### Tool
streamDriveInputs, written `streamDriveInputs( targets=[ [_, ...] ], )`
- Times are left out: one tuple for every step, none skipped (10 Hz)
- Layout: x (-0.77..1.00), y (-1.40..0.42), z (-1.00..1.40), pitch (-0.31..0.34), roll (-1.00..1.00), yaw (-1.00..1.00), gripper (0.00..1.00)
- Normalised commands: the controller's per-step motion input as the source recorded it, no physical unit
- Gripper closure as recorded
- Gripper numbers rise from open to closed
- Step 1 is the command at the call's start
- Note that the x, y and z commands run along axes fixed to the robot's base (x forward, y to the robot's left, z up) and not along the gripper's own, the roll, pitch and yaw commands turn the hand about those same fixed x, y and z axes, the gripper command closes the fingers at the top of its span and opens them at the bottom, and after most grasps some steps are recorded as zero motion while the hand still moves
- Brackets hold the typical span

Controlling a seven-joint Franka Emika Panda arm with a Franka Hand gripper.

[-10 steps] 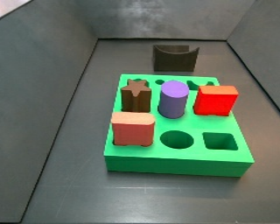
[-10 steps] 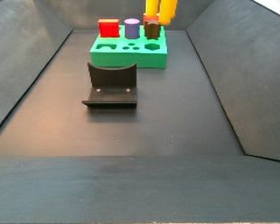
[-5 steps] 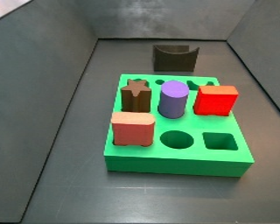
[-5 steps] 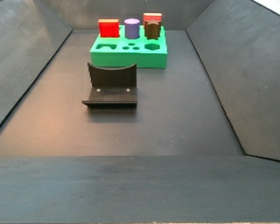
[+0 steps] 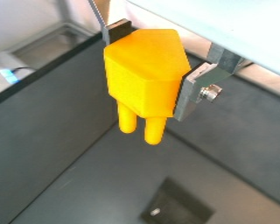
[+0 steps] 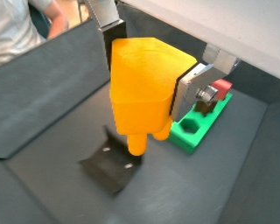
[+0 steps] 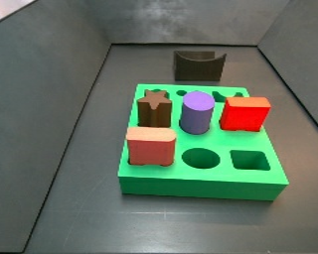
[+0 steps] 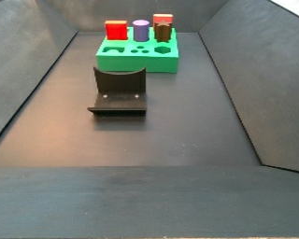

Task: Pick up the 3 prong object. Move up. Move to above the board. Insert the 3 prong object.
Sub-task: Move to above the board.

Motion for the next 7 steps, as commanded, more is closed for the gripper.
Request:
streamDriveInputs(
  targets=[
    [-0.06,-1.00,-0.16,0.321,0.15,0.25,1.00],
    [-0.06,-1.00,-0.15,0.222,0.07,0.15,1.00],
    [-0.06,-1.00,-0.15,0.149,0.04,0.08,1.00],
    [-0.06,-1.00,-0.15,0.119,0.03,0.06,1.00],
    [-0.05,-1.00,-0.15,0.068,0.01,0.02,1.00],
    [-0.05,-1.00,-0.15,0.052,0.00,0.02,1.00],
    [-0.04,-1.00,-0.15,0.027,-0.01,0.01,1.00]
  ],
)
